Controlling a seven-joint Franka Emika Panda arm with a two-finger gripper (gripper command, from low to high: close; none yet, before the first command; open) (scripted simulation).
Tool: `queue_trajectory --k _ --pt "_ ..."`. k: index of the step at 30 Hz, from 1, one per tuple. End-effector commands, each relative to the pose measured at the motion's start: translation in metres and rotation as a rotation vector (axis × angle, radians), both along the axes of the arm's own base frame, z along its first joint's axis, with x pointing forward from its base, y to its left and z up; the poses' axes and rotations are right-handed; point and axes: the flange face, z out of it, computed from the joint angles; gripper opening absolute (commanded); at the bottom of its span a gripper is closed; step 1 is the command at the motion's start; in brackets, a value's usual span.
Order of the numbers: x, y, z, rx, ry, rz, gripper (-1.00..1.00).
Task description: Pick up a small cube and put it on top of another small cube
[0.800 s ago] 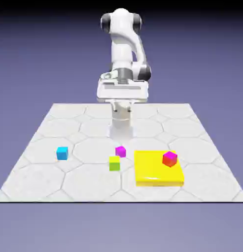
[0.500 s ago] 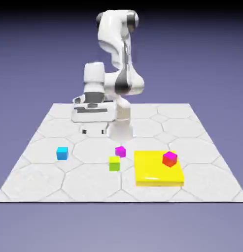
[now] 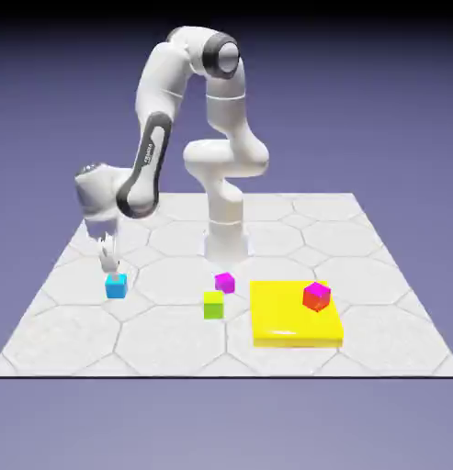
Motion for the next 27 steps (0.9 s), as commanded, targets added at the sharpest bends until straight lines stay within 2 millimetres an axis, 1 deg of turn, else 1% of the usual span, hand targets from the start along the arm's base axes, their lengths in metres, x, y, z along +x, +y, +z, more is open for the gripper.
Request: queue_trajectory --k 1,15,22,27 --pt "0.000 0.000 0.000 0.000 0.000 0.000 0.00" --pt "-0.007 0.000 -0.041 -0.015 0.048 0.003 0.00" --pt "-0.005 0.005 -0.059 -0.007 0.032 0.003 0.00" --pt "0.000 0.008 -0.069 0.000 0.002 0.000 0.00"
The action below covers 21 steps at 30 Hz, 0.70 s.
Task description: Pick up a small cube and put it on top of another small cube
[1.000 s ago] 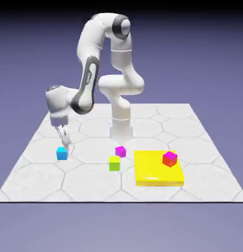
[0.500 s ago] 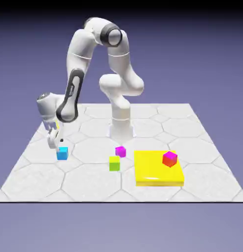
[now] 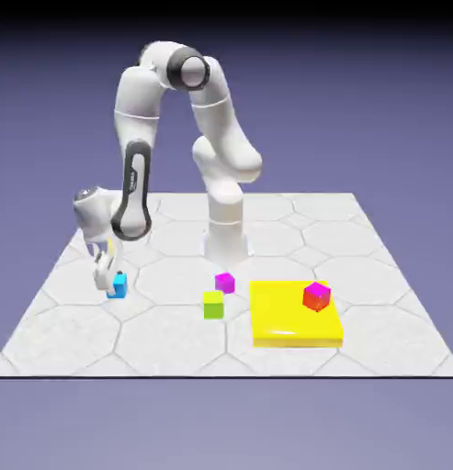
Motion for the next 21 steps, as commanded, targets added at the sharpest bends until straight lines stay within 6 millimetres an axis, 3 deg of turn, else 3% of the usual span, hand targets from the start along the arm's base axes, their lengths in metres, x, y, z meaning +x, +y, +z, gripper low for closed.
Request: queue_trajectory --k 1,2,21 --pt "0.000 0.000 0.000 0.000 -0.002 0.000 0.00" --pt "0.000 0.000 0.000 0.000 -0.002 0.000 -1.00" --pt "-0.005 -0.010 0.045 -0.016 0.037 0.001 -1.00"
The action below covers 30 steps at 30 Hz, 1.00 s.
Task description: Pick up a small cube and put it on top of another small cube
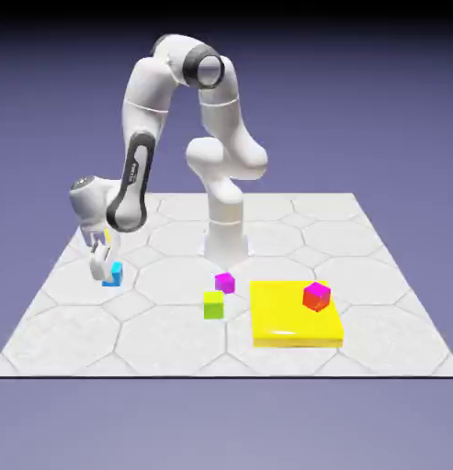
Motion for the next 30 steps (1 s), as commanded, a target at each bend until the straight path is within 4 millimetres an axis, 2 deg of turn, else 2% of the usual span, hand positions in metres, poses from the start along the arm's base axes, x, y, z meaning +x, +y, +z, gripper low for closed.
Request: queue_trajectory --k 1,10,11,16,21,25,30 --pt "0.000 0.000 0.003 0.001 -0.003 0.000 -1.00" --pt "0.005 0.001 0.024 0.016 -0.039 -0.002 -1.00" --pt "0.017 0.008 0.027 0.019 -0.045 0.069 -1.00" --pt "0.074 0.048 0.045 0.035 -0.072 0.421 -1.00" --pt "0.121 0.097 0.061 0.051 -0.092 0.771 -1.00" --pt "0.151 0.141 0.073 0.063 -0.103 1.049 -1.00" --pt "0.179 0.200 0.087 0.077 -0.113 1.393 -1.00"
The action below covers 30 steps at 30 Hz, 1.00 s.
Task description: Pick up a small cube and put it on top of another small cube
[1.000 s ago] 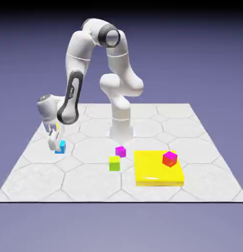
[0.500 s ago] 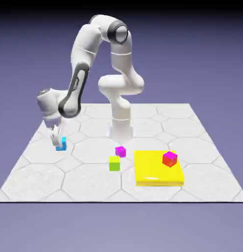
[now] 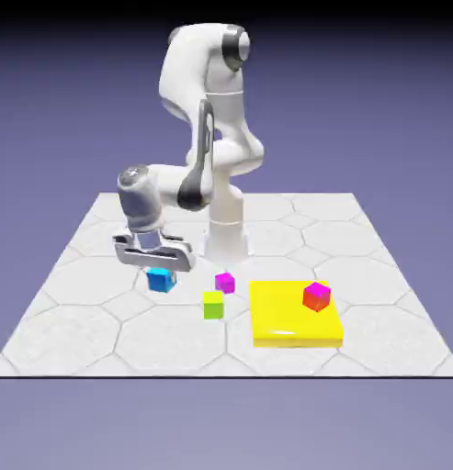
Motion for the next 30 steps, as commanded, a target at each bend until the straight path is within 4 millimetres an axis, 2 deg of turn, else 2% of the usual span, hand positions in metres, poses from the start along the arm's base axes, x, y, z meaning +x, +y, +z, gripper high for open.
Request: queue_trajectory --k 1,8,15,22,30 --pt "0.004 0.012 0.003 -0.001 -0.003 0.069 -1.00" --pt "0.023 0.097 0.019 -0.002 -0.022 0.543 -1.00" --pt "0.024 0.181 0.031 -0.009 -0.037 1.011 -1.00" --pt "0.010 0.261 0.040 -0.026 -0.050 1.469 -1.00" --pt "-0.024 0.346 0.045 -0.059 -0.063 1.982 -1.00"
